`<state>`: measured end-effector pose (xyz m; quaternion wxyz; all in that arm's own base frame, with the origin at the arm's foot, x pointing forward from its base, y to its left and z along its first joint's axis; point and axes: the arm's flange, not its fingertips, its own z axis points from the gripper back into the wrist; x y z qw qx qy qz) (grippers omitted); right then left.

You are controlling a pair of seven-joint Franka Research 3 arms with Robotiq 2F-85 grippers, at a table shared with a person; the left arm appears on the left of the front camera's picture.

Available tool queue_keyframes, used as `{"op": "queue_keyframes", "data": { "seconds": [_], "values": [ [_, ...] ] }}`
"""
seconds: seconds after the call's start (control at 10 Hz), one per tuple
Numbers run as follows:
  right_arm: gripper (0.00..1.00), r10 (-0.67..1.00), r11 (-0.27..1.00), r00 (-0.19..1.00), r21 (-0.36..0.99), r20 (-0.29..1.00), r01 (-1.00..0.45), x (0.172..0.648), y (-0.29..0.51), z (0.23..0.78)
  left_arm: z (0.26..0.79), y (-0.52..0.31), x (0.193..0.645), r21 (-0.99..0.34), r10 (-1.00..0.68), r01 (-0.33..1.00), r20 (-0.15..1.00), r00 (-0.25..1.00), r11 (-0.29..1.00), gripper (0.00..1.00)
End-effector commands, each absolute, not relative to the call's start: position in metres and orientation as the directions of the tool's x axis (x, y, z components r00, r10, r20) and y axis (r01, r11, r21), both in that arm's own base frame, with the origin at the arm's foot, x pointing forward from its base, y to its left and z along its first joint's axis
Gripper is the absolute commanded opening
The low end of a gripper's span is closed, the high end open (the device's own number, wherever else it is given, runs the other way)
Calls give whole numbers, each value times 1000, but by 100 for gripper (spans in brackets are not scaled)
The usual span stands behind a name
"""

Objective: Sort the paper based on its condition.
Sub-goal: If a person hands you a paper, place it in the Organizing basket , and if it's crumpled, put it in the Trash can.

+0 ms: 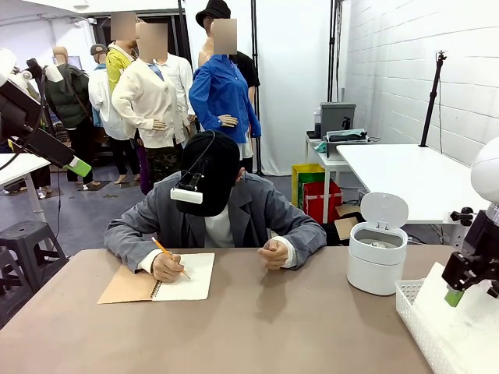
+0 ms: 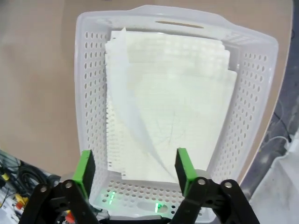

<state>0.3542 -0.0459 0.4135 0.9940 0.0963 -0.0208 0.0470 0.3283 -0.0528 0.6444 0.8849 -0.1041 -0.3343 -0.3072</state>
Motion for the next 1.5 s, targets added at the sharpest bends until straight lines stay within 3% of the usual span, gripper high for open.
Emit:
{"op": "queue_keyframes", "data": {
  "seconds": [0.0,0.5,0.9,1.0,1.1,1.4],
  "values": [
    [100,44,994,994,99,97,-54,270,-35,363,644,-52,328,24,-477,615,655,586,789,100],
    [100,-6,1000,975,31,223,-1,272,-50,415,644,-52,328,24,-477,615,655,586,789,100],
    [100,-45,995,961,96,272,19,269,-46,442,644,-52,328,24,-477,615,655,586,789,100],
    [100,-55,985,965,171,256,11,270,-45,445,644,-52,328,24,-477,615,655,586,789,100],
    [100,-24,997,964,77,265,4,323,-66,499,644,-52,328,24,-477,615,655,586,789,100],
    [100,-24,997,964,77,265,4,323,-66,499,644,-52,328,24,-477,615,655,586,789,100]
  ]
}}
